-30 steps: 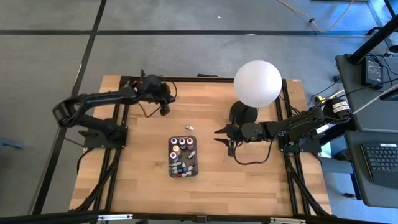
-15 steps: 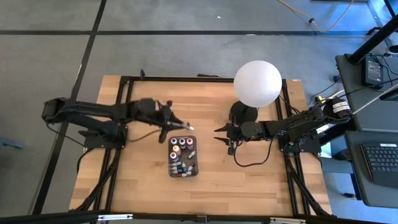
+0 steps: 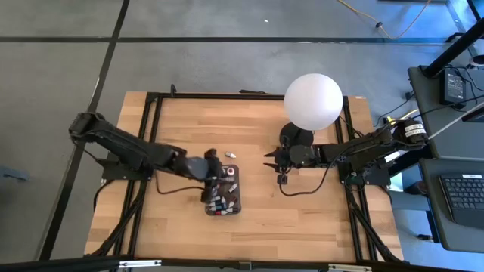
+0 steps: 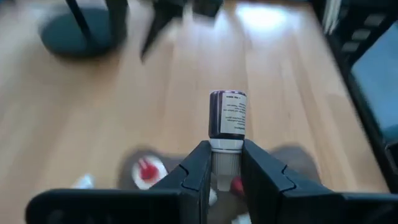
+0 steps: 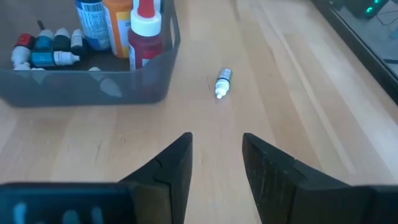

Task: Pick & Place food coloring
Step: Put the small red food coloring bottle into the black bin

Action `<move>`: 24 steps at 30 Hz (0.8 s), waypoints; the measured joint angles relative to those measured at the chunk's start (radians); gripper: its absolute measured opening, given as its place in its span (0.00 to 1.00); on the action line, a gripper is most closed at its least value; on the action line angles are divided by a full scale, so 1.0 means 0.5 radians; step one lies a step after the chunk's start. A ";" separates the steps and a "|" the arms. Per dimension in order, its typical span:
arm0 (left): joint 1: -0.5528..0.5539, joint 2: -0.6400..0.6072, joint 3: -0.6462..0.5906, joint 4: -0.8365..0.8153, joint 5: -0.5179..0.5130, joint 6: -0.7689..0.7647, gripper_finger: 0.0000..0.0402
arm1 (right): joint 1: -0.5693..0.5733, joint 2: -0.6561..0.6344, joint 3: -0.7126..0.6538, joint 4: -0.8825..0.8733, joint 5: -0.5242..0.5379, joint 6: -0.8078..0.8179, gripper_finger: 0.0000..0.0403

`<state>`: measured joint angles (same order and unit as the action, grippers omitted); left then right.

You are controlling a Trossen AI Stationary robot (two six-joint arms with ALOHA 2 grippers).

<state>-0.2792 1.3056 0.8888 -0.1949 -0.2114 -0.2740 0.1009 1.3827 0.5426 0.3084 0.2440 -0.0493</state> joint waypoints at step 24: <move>-0.071 0.494 0.047 -0.082 0.259 -0.482 0.24 | 0.000 0.000 0.000 0.002 -0.001 0.046 0.36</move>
<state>-0.3145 1.5528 0.9123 -0.2361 -0.0818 -0.5148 0.1009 1.3827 0.5426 0.3092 0.2436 -0.0265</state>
